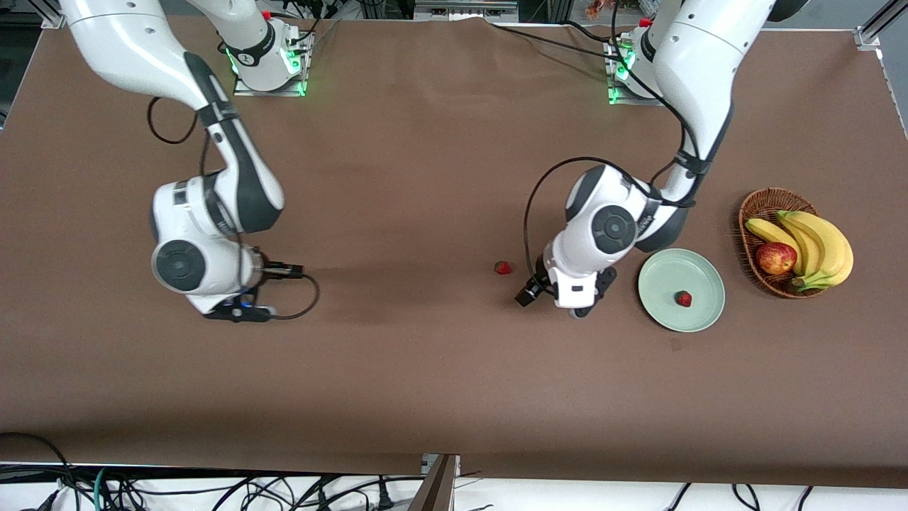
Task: Collect all strawberries into plate
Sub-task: 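Grasp the mid-table strawberry with the left gripper while the right gripper grasps the last, then carry the strawberry to the plate while the right gripper carries the last mid-table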
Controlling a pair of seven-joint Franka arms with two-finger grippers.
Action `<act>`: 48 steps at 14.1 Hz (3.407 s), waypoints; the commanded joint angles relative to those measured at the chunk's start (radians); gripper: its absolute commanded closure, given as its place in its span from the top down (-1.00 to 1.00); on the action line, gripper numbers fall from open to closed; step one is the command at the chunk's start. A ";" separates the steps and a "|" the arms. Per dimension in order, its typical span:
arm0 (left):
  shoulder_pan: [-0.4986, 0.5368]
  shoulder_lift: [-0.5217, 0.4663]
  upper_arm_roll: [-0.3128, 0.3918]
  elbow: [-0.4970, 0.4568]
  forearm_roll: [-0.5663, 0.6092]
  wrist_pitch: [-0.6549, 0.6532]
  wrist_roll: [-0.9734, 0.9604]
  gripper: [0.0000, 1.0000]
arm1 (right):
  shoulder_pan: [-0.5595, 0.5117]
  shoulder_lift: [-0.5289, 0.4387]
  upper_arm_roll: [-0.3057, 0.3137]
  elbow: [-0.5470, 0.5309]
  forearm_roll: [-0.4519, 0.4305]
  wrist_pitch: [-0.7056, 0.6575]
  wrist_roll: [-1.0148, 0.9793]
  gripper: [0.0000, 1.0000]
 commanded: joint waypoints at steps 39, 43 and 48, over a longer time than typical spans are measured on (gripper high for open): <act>0.387 -0.019 0.067 0.038 0.220 -0.258 0.579 -1.00 | 0.236 0.172 0.107 0.135 0.169 0.227 0.623 -1.00; 0.405 -0.048 0.087 -0.025 0.240 -0.263 0.633 -1.00 | 0.403 0.290 0.127 0.260 0.170 0.415 0.961 -1.00; 0.407 -0.099 0.085 -0.069 0.240 -0.249 0.622 1.00 | 0.474 0.385 0.178 0.323 0.170 0.691 1.152 -1.00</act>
